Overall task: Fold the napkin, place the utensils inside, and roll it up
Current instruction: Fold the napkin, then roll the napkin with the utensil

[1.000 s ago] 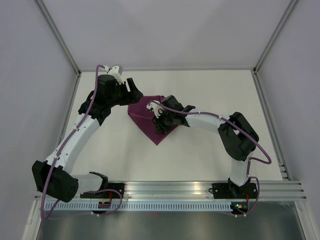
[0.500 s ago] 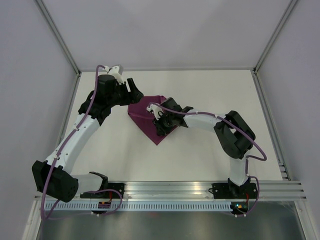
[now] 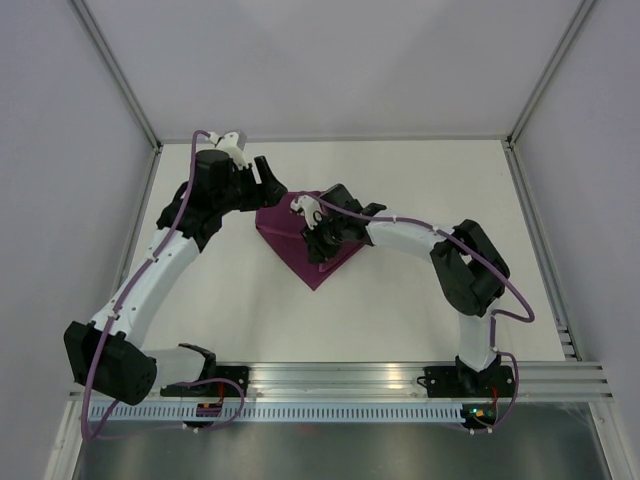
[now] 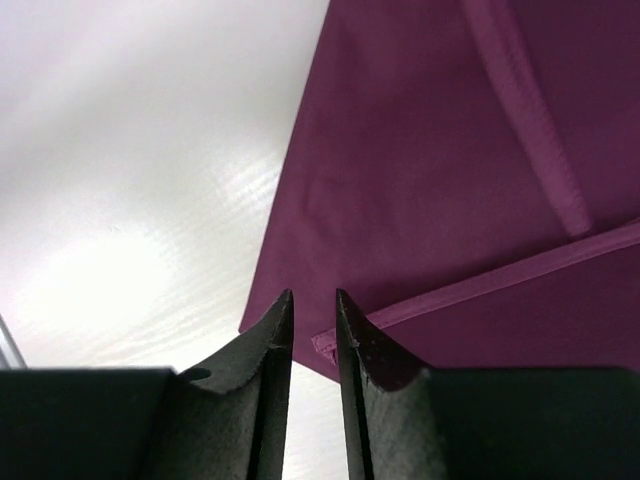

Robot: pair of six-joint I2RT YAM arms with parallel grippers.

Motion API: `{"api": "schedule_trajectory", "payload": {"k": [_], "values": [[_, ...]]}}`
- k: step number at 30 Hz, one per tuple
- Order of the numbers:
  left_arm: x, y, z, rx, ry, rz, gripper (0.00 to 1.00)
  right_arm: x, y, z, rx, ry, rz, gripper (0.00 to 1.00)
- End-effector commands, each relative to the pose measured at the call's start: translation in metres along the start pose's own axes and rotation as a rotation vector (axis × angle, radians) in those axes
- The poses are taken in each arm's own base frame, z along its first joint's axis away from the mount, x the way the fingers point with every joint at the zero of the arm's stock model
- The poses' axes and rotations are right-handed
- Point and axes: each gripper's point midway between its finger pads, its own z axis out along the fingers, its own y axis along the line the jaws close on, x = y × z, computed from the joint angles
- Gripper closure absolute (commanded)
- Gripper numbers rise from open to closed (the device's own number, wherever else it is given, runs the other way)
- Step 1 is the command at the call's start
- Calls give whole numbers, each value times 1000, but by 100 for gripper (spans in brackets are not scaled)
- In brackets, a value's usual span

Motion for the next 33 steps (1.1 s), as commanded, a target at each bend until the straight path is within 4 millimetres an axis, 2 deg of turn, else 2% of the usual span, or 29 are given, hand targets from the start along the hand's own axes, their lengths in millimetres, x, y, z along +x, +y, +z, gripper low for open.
{"api": "schedule_trajectory", "payload": {"k": [1,4,5,7,8,9,10,13,14,16,17,18,19,22,23,25,26,30,31,33], "values": [[-21,-12,-12,49,-82,12,23,-73,6,-44,-13,-174,-3,71],[-26,-15,-14,68,-117,45,22,-95,-18,-67,26,-236,52,70],[-22,-11,-13,59,-122,61,22,-104,-39,-81,59,-270,74,70],[-22,-9,-13,48,-152,81,23,-108,-61,-97,64,-305,174,70],[-21,-16,-12,61,-177,115,23,-110,-92,-117,103,-342,223,70],[-14,-17,-9,45,-173,143,23,-109,-106,-125,117,-356,257,70],[-8,-26,-6,19,-180,184,22,-103,-135,-145,162,-382,302,70],[7,-34,8,-51,-171,311,20,-92,-174,-173,229,-421,351,70],[18,-48,12,-30,-157,362,20,-81,-193,-188,267,-430,386,70],[35,-48,26,-71,-127,418,17,-72,-207,-201,293,-442,405,69],[52,-58,31,-54,-100,482,15,-60,-219,-209,310,-445,430,70],[60,-63,36,-57,-93,516,14,-55,-224,-214,320,-450,440,70],[85,-68,48,-76,-51,577,14,-48,-232,-224,338,-461,458,70],[125,-86,62,-118,-3,746,13,-34,-243,-230,357,-461,479,70],[144,-84,78,-153,41,845,13,-29,-244,-229,357,-458,484,70],[162,-91,84,-203,51,930,14,-26,-247,-232,361,-467,489,70],[175,-92,96,-225,76,975,14,-22,-247,-231,360,-464,493,70],[196,-100,108,-270,96,1049,14,-14,-245,-225,351,-451,502,70],[196,-100,109,-280,93,1047,14,-13,-245,-223,347,-448,501,70],[204,-101,114,-285,112,1063,14,-2,-254,-231,364,-450,527,70]]}}
